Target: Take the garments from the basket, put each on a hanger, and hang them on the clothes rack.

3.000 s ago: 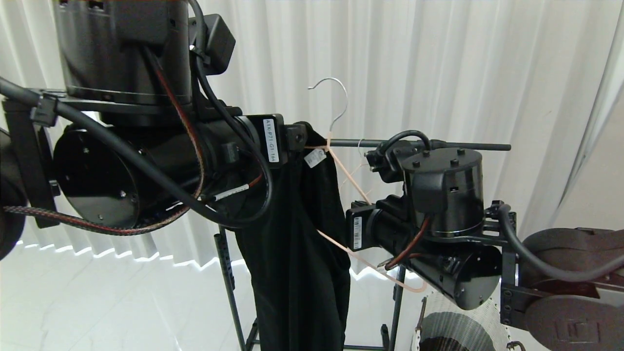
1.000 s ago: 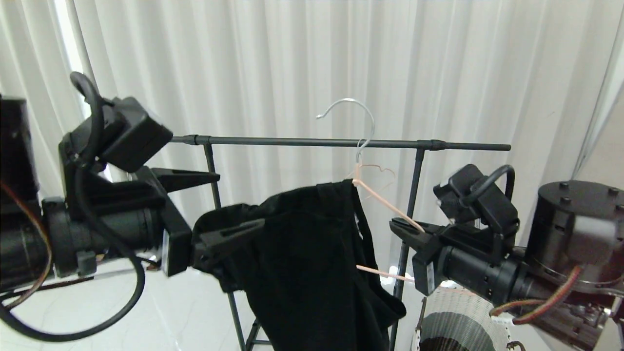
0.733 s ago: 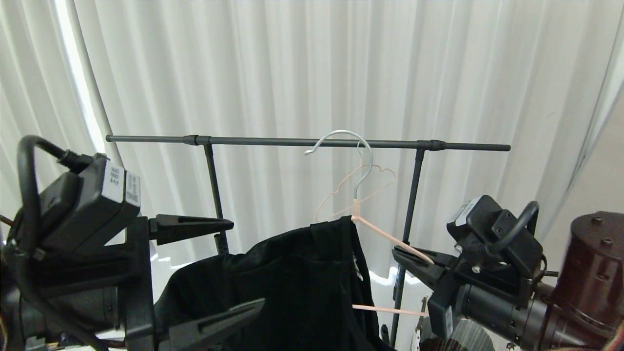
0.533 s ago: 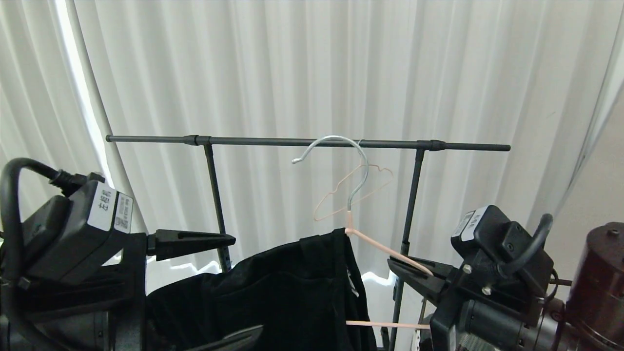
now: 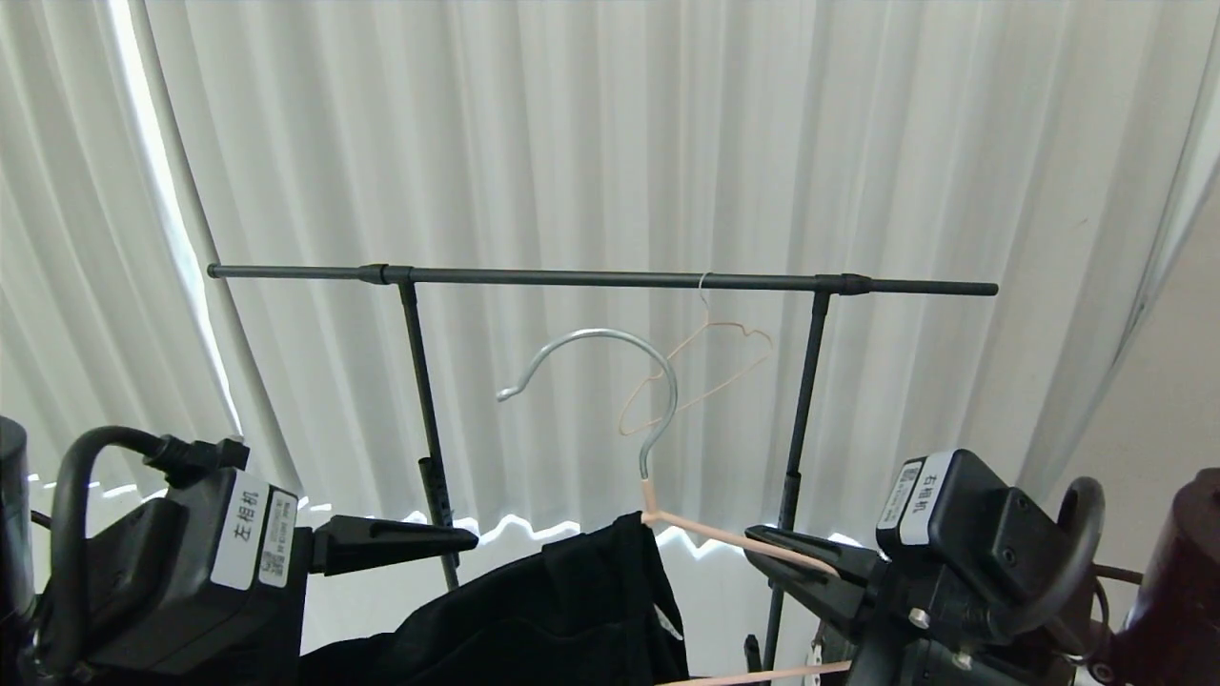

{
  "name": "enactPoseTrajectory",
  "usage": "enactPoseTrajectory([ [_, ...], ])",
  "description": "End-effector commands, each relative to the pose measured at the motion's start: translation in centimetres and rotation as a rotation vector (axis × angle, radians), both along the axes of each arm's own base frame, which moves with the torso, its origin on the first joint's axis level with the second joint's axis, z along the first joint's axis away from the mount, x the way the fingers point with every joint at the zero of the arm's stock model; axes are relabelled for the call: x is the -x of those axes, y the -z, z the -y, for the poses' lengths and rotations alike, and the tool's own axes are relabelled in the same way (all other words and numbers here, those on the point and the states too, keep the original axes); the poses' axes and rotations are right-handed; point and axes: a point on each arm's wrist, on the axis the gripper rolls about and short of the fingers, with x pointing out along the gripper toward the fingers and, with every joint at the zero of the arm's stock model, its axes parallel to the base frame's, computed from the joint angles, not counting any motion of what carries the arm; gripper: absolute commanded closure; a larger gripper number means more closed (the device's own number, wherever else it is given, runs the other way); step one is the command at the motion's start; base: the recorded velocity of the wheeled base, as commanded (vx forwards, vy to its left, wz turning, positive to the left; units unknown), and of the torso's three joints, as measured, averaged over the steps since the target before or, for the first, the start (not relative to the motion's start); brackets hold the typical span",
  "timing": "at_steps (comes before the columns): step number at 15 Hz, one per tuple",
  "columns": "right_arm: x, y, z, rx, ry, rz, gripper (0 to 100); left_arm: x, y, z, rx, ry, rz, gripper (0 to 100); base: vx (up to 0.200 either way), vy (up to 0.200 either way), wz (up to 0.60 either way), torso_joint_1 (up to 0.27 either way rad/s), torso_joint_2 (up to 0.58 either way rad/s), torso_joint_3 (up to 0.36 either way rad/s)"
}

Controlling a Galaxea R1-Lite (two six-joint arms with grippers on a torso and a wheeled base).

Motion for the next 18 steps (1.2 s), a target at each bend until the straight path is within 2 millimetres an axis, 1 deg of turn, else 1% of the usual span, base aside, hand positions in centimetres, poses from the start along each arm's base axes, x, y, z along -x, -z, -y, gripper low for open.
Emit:
enactPoseTrajectory([
  [1, 0.1, 0.0, -0.1, 0.002, -0.006, 0.002, 100, 0.0, 0.2, 0.2, -0.006, 0.014, -0.009, 100, 0.0, 0.0, 0.0, 0.0, 0.0, 0.0],
  [6, 0.1, -0.3, -0.1, -0.014, -0.009, 0.02, 100, 0.2, 0.7, 0.1, -0.016, 0.014, -0.023, 100, 0.0, 0.0, 0.0, 0.0, 0.0, 0.0],
  [11, 0.1, -0.2, -0.1, -0.007, -0.009, 0.029, 100, -0.2, 0.9, 0.2, -0.023, 0.001, -0.038, 100, 0.0, 0.0, 0.0, 0.0, 0.0, 0.0],
  [12, 0.1, -0.2, -0.1, -0.004, -0.01, 0.034, 0, -0.2, 0.9, 0.3, -0.025, 0.0, -0.041, 100, 0.0, 0.0, 0.0, 0.0, 0.0, 0.0],
  [15, 0.2, -0.1, 0.0, 0.015, -0.014, 0.05, 0, -0.6, 1.1, 0.1, -0.032, -0.023, -0.047, 100, 0.0, 0.0, 0.0, 0.0, 0.0, 0.0],
  [18, 0.2, 0.1, 0.1, 0.022, -0.014, 0.046, 0, -1.0, 1.1, -0.3, -0.049, -0.091, -0.032, 100, 0.0, 0.0, 0.0, 0.0, 0.0, 0.0],
])
